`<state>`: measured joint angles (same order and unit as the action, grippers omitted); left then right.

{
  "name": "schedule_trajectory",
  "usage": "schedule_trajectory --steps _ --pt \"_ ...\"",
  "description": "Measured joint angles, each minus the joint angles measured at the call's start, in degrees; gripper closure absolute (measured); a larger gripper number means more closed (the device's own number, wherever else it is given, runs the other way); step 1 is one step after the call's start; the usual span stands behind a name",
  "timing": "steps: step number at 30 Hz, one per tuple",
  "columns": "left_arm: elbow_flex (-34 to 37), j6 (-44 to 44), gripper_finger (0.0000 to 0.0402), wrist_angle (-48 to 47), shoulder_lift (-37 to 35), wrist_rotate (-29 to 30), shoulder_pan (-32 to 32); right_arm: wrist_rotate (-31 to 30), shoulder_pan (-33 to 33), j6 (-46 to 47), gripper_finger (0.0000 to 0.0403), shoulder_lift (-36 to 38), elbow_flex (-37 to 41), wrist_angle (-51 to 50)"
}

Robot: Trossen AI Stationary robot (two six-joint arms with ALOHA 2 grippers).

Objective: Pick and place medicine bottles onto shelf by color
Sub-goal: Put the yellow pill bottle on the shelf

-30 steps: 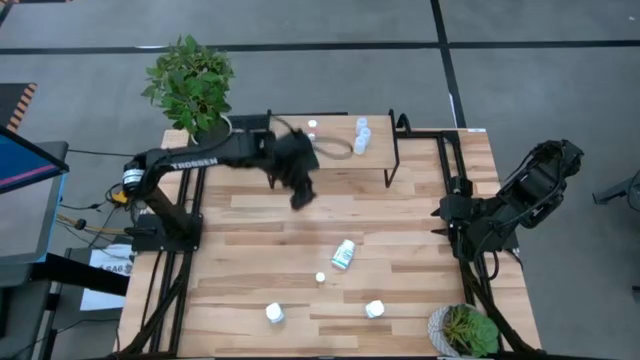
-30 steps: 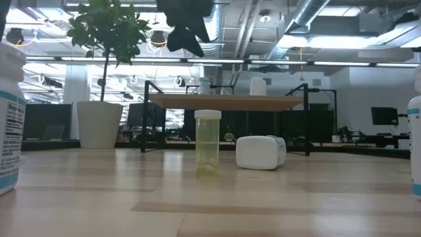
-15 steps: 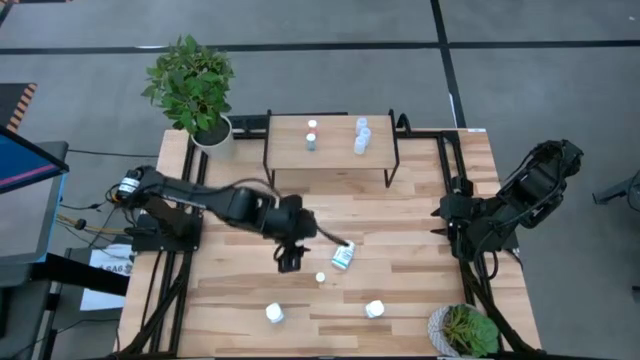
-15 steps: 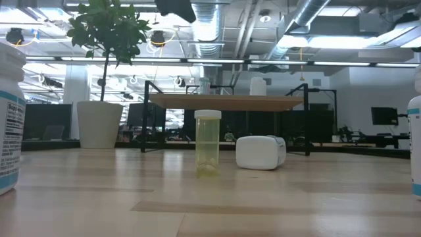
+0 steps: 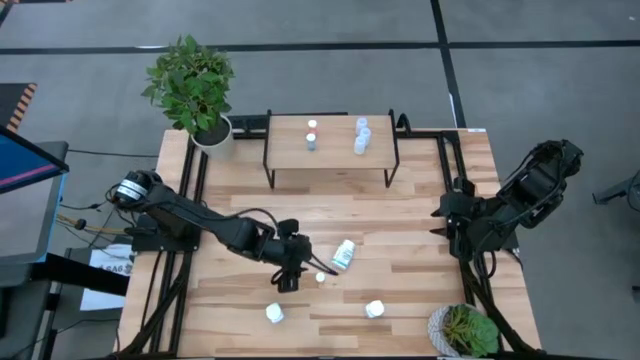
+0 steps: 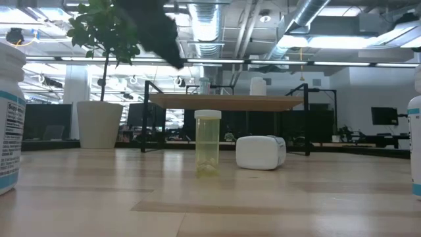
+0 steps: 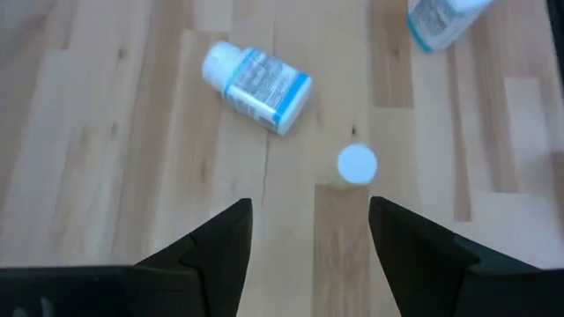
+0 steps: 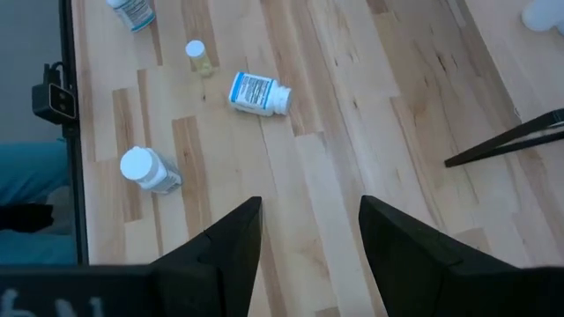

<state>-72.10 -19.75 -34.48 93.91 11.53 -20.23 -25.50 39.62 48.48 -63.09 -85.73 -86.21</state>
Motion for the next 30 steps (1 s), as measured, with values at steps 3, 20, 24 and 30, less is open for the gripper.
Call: schedule_trajectory --steps 3,20,24,30 --pt "5.12 0.57 0.0187 6.49 0.00 -0.30 -0.42 0.00 0.00 0.12 0.0189 0.00 0.00 0.00" --pt "15.53 4.23 0.0187 29.47 6.13 1.85 -4.33 0.02 0.00 1.17 0.0189 0.00 0.00 0.07" --pt "12.71 8.08 0.0187 26.31 8.27 2.72 -4.74 0.05 0.00 1.19 0.0189 -0.01 0.02 -0.06" --pt "10.56 8.15 0.0187 25.06 8.41 3.98 -4.33 0.07 0.00 1.59 0.0189 -0.01 0.02 -0.04"
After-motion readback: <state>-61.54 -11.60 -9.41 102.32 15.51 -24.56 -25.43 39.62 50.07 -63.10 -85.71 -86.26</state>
